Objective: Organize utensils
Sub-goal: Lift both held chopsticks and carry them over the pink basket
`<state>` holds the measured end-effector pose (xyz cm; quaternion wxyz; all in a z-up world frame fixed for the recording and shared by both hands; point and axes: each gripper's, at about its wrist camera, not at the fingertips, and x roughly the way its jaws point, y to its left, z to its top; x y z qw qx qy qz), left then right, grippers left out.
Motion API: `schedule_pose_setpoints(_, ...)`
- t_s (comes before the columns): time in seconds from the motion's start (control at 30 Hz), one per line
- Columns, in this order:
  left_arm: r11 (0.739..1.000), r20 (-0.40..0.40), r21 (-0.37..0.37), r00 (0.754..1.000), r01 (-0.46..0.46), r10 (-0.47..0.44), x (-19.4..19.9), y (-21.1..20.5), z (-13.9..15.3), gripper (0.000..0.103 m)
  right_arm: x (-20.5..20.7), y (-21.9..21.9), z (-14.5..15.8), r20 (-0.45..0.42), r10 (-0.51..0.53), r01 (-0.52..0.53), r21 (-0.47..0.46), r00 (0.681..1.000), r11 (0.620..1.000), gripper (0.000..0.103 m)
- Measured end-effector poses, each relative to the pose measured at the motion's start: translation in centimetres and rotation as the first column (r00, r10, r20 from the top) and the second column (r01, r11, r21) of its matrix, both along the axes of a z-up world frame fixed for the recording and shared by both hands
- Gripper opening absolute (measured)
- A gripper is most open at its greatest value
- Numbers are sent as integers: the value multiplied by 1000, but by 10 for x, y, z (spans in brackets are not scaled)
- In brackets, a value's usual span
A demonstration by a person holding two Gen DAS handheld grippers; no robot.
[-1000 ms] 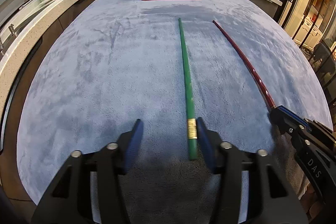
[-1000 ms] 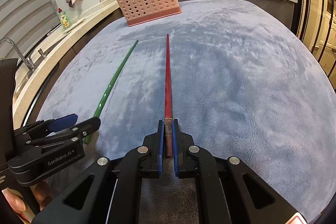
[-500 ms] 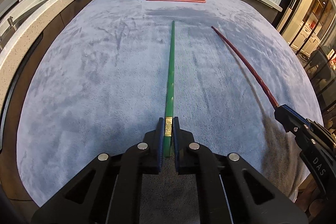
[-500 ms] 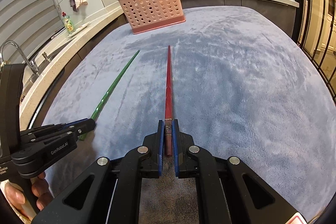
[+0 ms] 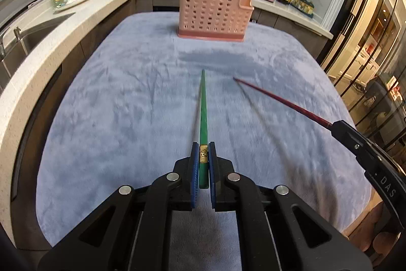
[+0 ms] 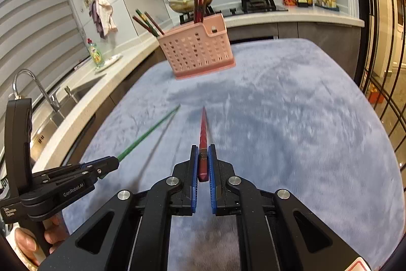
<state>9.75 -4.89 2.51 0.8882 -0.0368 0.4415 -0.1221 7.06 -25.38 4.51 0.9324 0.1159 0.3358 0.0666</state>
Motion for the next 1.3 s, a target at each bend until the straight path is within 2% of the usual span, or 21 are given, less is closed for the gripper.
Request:
schedule_pose_setpoints(0.33, 999, 120, -32, 993, -16, 20, 28, 6, 54, 7, 32, -1, 53, 119, -2, 3, -4, 993, 1000, 7)
schedule_pose_setpoints(0.6, 999, 214, -32, 976, -26, 32, 66, 2, 94, 7, 66, 0, 76, 160, 6, -6, -2, 987, 1000, 7)
schedule_pose_setpoints(0.93, 998, 284, -58, 957, -40, 55, 113, 1, 138, 7, 113, 1, 124, 245, 18, -19, 1, 969, 1000, 7)
schedule_pose_setpoints(1.1, 997, 342, -67, 937, -49, 69, 133, 2, 171, 7, 141, -2, 154, 302, 8, -15, 21, 953, 1000, 7)
schedule_pose_setpoints(1.3, 993, 435, -96, 894, -72, 107, 163, 2, 217, 7, 184, -5, 188, 361, -13, 3, 29, 933, 1000, 7)
